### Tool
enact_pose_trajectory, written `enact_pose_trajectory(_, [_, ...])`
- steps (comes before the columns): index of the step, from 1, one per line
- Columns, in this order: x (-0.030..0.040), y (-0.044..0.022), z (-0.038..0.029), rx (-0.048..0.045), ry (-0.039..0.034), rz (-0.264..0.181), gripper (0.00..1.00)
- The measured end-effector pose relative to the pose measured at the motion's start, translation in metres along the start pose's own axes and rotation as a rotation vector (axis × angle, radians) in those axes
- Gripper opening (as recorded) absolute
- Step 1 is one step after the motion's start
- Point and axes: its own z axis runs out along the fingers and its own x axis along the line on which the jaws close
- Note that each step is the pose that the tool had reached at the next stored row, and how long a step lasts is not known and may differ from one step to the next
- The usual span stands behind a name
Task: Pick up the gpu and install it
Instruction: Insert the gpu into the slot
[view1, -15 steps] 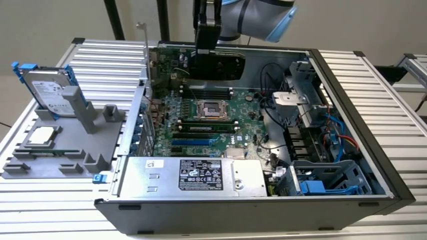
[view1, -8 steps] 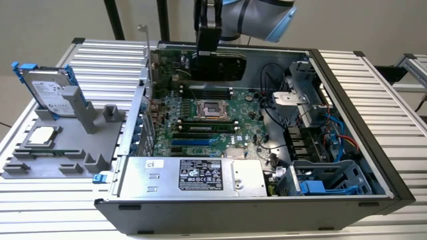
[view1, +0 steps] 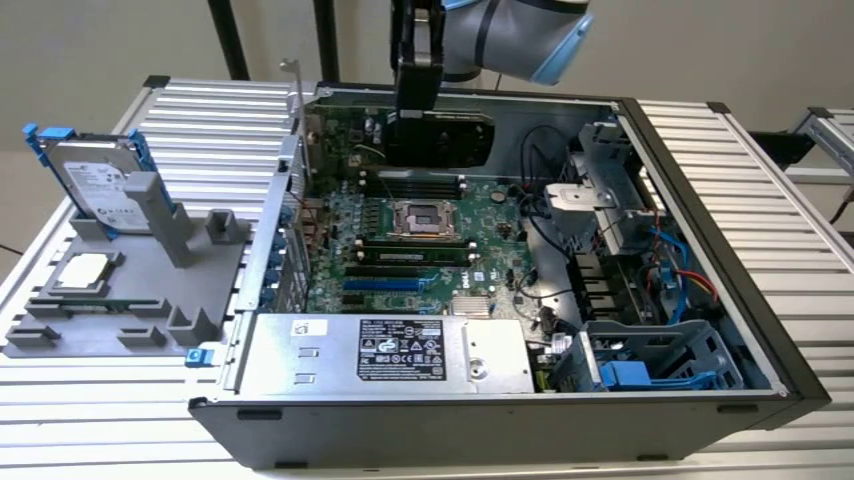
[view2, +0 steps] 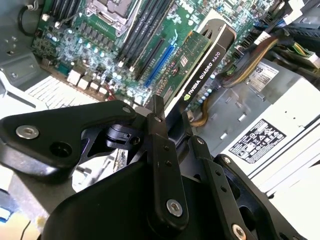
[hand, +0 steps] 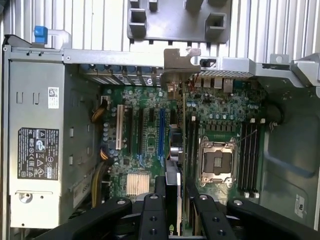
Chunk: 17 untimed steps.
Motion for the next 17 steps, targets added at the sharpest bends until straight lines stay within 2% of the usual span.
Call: enact_pose_trajectory(17, [0.0001, 0.0000, 0.0037, 0.0015, -0.0001, 0.009, 0.00])
